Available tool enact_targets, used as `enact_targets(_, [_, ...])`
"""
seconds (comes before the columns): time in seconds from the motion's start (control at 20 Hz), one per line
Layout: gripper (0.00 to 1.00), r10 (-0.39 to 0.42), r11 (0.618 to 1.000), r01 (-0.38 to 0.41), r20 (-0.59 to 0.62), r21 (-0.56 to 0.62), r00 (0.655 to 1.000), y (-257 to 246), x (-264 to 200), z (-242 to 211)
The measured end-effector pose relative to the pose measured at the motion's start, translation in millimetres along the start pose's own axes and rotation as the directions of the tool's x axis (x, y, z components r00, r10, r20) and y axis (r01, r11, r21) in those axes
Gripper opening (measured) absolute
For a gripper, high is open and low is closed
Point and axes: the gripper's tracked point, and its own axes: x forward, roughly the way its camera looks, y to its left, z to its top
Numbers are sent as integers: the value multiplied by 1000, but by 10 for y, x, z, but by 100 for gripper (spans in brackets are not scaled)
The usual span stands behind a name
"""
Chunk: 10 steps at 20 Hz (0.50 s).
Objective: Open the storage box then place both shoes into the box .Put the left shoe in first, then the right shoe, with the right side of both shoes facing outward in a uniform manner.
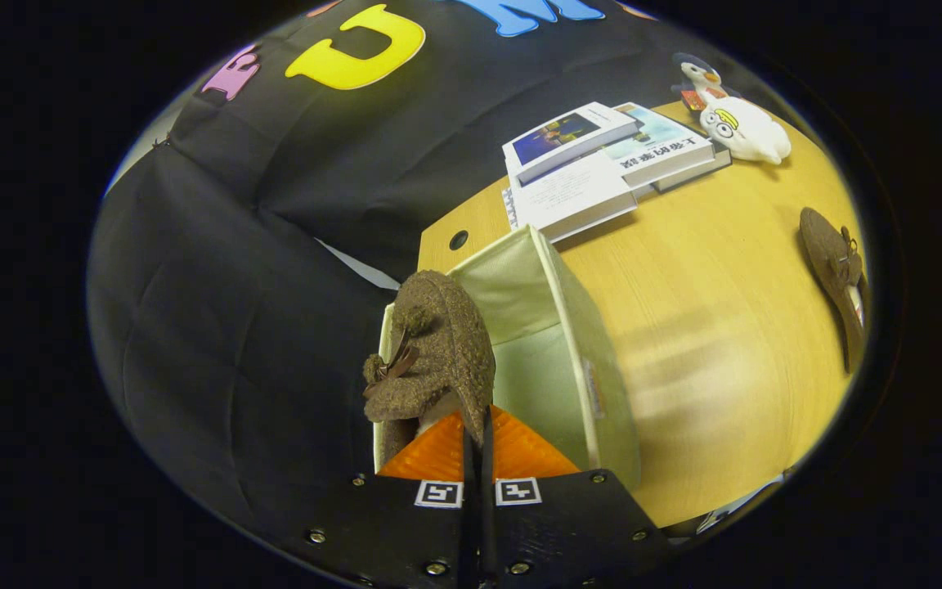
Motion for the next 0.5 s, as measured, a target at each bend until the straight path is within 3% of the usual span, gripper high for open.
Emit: enact_targets(0.5, [1, -58, 998, 57, -60, -4, 997, -33, 441, -260])
